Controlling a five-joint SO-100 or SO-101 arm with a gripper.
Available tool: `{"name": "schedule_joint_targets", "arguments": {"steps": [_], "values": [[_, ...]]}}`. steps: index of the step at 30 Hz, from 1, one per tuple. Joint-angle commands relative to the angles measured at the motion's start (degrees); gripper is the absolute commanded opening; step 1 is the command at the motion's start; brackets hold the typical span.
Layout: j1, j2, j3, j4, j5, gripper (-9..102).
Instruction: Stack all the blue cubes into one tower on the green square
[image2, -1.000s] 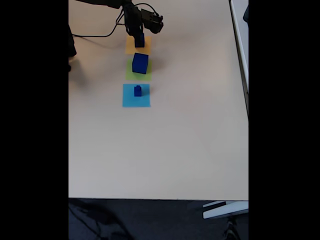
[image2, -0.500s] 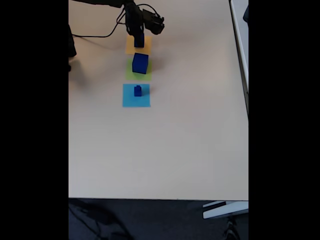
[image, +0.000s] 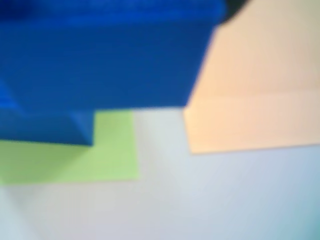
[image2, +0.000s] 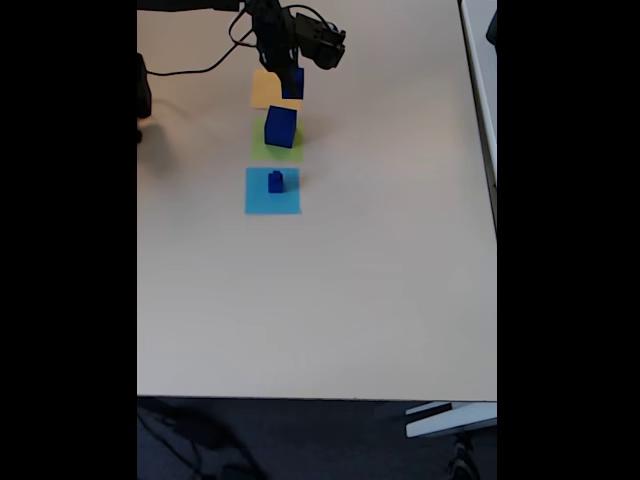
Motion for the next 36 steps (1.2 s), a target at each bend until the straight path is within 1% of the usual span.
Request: {"name": "schedule_joint_targets", "arguments": {"steps": [1,7,16,23,36], "values": [[3.0,5.7,-1.5,0.4,-3.2,1],[6.1,7.3,2.1,0.0,-5.5,1],[5.4,8.3,5.4,-0.4,-3.8,2],[5.5,9.1,9.8,-4.0,-3.6,2],[5.7,9.1,9.5,-4.4,-3.8,2]]}}
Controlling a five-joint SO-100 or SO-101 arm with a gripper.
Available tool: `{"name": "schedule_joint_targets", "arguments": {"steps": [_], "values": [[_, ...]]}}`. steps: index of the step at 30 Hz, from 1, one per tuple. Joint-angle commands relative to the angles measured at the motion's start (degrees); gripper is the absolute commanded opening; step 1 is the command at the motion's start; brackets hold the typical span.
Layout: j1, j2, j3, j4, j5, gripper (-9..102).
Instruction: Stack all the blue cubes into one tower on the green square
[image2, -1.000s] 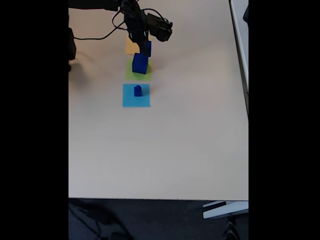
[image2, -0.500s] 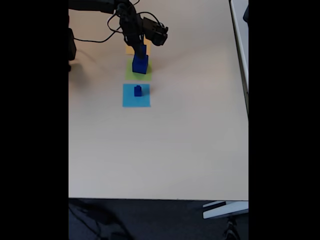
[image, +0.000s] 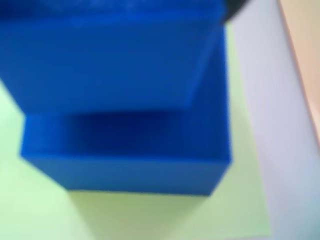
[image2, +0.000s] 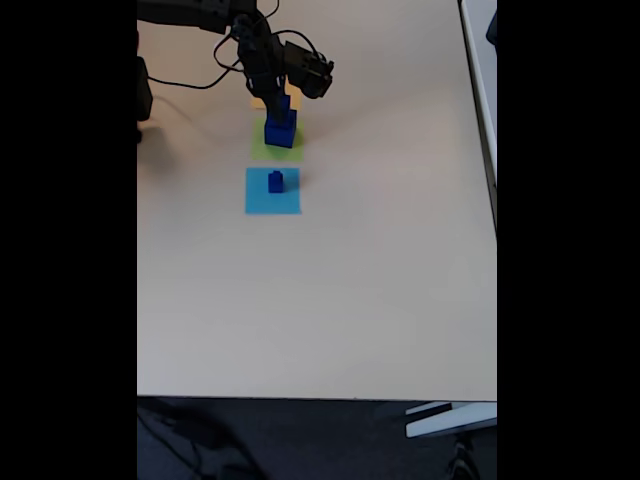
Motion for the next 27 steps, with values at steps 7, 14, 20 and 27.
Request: {"name": "schedule_joint_targets", "arguments": {"steps": [7,14,20,27], "values": [[-0.2,4.6,-1.6,-1.8,1.1,3],[-0.4,4.4,-1.6,-3.0,2.0,3],[-1.1,4.0,-1.2,-3.7,3.1,3],[-1.8,4.0,0.8,-5.3,4.0,3]]}}
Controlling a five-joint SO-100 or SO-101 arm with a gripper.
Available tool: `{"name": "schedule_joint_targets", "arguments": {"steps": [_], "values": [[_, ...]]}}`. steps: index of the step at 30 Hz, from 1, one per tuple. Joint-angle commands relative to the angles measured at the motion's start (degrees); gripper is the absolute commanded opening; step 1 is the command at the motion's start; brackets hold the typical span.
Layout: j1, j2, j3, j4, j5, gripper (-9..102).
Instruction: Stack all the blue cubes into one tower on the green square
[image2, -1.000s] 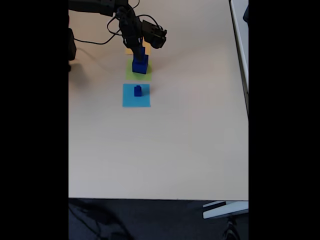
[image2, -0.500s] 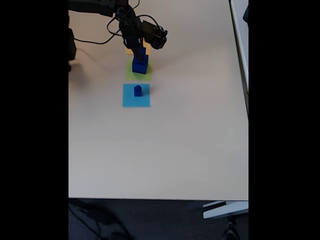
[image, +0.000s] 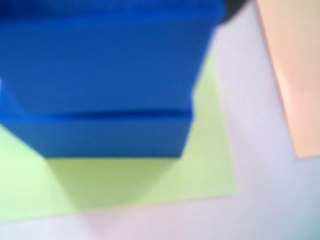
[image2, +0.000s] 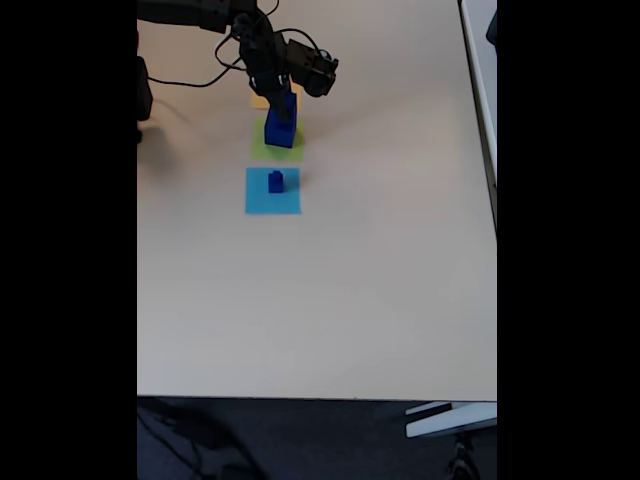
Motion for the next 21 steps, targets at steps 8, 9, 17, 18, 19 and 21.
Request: {"name": "schedule_joint_targets", "arguments": {"steps": [8,9,17,18,19,21], "values": [[0.3,4.8,1.6,-2.0,0.0,3],[0.5,4.8,1.6,-2.0,-0.3,3],[0.6,4.8,1.8,-2.3,-0.6,6],[0.6,4.9,1.8,-2.4,-0.6,8],[0.6,4.9,1.8,-2.4,-0.7,11],[0.6,4.9,1.8,-2.4,-0.7,12]]}}
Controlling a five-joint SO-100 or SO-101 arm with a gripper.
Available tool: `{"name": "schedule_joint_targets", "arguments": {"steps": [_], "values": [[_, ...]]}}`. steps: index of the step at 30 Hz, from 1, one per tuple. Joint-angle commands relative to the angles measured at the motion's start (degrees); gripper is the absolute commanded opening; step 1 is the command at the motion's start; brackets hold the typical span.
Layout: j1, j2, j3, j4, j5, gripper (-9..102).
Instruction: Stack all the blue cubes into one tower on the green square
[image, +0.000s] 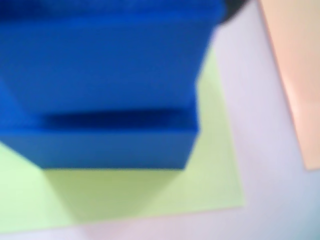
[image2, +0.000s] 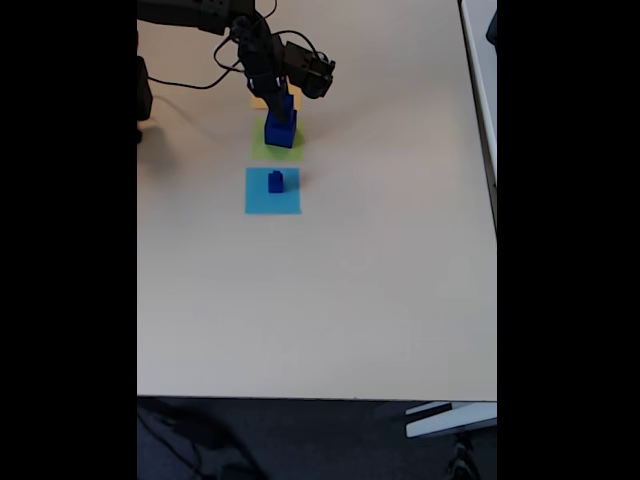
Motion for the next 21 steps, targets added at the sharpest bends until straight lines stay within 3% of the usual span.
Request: {"name": "schedule_joint_targets", "arguments": {"steps": [1,8,17,21], "values": [[0.4,4.4,-0.4,-1.2,-0.7,12],[0.3,4.4,-0.2,-1.4,-0.4,22],[0.1,4.4,0.4,-1.9,-0.3,24],[-0.3,4.6,0.7,-2.6,0.0,30]]}}
